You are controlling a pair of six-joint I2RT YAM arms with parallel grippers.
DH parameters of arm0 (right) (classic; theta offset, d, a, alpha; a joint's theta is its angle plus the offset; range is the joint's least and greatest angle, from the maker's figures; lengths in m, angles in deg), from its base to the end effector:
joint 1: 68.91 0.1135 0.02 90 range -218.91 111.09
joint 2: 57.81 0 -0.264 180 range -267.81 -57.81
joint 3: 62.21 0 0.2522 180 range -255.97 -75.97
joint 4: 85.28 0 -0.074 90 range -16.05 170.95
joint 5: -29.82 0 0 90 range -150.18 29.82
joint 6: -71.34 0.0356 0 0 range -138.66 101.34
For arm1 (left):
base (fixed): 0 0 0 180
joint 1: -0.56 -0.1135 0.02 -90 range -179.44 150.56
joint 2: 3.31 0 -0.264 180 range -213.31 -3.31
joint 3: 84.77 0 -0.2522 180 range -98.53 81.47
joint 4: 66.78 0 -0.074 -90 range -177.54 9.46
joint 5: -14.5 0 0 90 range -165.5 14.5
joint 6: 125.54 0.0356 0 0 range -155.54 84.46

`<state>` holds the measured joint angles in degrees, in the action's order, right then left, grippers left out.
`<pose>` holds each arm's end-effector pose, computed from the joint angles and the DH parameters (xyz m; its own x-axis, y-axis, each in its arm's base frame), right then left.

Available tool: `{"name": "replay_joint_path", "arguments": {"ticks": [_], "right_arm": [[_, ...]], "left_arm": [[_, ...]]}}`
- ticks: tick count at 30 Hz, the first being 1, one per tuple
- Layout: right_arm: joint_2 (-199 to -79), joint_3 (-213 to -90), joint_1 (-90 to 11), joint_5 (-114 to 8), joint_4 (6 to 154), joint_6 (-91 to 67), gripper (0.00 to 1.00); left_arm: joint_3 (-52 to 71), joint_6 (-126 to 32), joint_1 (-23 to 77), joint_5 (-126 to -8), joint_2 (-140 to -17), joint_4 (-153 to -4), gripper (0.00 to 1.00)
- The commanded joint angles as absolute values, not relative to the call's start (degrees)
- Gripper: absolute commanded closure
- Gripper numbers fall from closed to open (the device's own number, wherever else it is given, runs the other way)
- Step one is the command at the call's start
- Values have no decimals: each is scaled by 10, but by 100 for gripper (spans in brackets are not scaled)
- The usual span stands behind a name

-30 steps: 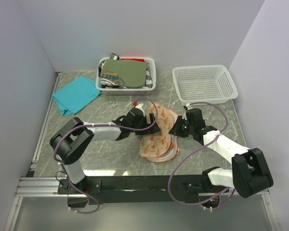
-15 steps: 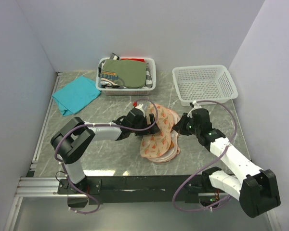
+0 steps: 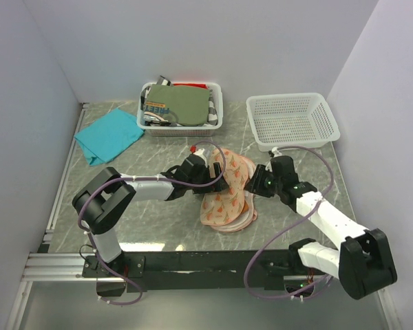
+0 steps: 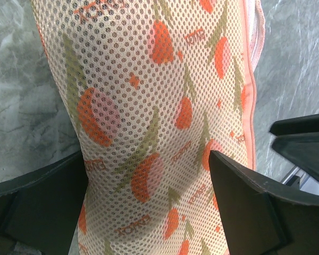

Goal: Place the bra in the laundry bag and zip it closed
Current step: Adjust the bra in the laundry bag, then adjust the laundry bag at the center of the board.

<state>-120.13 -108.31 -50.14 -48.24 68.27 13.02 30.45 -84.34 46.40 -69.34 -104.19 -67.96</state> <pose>0.2055 0.0776 0.2031 -0.7871 0.2752 -0.5521 -0.0534 0.8612 0.5055 0.2485 -0.2614 0.1579 -0.8594 -0.1888 -0.4752 0.1915 0.7428 -0.6415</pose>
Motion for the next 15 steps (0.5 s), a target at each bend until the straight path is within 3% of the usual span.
{"name": "replay_joint_path", "arguments": {"ticks": [1, 9, 15], "right_arm": [[-1227, -1097, -502, -438, 724, 123, 57], [-1264, -1095, -502, -409, 756, 125, 58], [-1277, -1097, -502, -401, 759, 121, 69]], "left_arm": [[286, -837, 467, -699, -1025, -669, 4], [281, -838, 467, -693, -1029, -665, 4], [283, -838, 467, -693, -1027, -665, 4]]}}
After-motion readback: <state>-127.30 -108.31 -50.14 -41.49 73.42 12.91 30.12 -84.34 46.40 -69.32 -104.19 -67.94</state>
